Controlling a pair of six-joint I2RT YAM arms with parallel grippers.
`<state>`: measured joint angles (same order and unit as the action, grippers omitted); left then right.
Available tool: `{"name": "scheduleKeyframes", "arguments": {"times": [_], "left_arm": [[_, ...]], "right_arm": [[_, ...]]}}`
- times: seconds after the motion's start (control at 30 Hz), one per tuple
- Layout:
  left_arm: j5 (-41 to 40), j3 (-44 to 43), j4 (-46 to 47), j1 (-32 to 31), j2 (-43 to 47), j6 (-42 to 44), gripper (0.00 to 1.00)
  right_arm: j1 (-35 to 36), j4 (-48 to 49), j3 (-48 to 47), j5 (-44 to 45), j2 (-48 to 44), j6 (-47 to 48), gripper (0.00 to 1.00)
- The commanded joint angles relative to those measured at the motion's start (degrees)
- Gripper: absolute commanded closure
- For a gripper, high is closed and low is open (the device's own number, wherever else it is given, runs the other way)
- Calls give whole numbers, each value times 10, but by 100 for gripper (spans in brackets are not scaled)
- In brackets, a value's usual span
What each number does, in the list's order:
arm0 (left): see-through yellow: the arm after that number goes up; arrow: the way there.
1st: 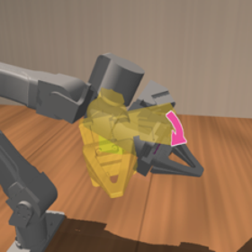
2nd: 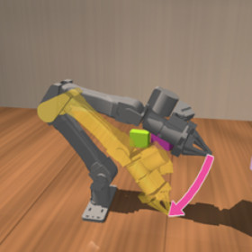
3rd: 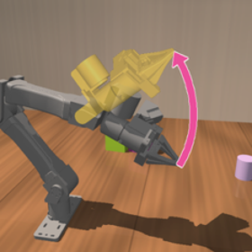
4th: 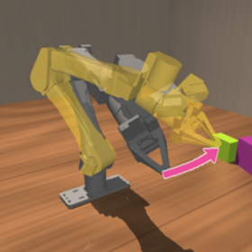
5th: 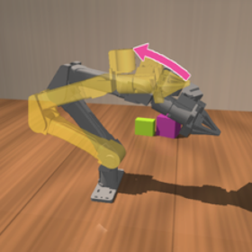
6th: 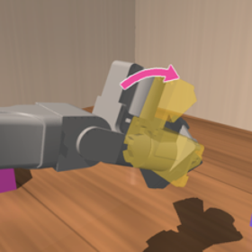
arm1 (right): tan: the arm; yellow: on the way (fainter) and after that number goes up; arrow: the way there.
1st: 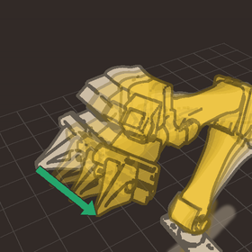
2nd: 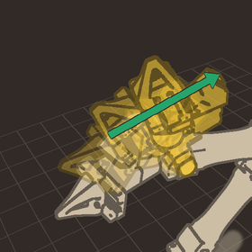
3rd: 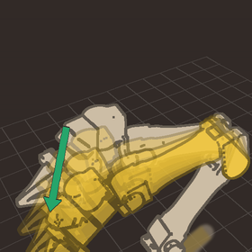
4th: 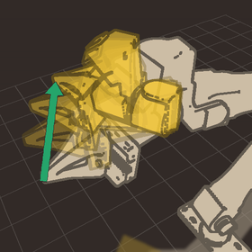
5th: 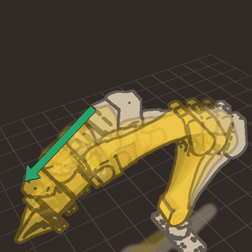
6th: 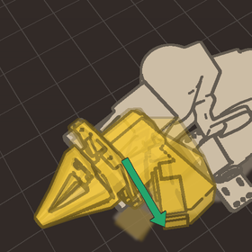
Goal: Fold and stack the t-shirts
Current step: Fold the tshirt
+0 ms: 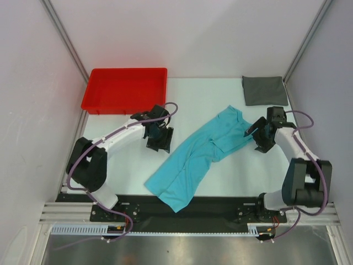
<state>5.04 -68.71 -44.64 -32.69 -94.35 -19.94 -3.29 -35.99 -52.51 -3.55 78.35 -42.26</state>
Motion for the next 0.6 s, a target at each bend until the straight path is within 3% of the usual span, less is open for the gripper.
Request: {"name": "scheduleKeyframes", "arguments": {"times": [0.0, 0.33, 0.57], "left_arm": [[-13, 4, 6, -2, 42, 4, 39], [-6, -16, -1, -1, 14, 38, 39], [5, -27, 1, 13, -1, 51, 39]], "right_arm": [[-36, 55, -39, -7, 71, 37, 19], [-47, 181, -72, -29, 201, 94, 17], [-47, 223, -86, -26, 241, 95, 27]]}}
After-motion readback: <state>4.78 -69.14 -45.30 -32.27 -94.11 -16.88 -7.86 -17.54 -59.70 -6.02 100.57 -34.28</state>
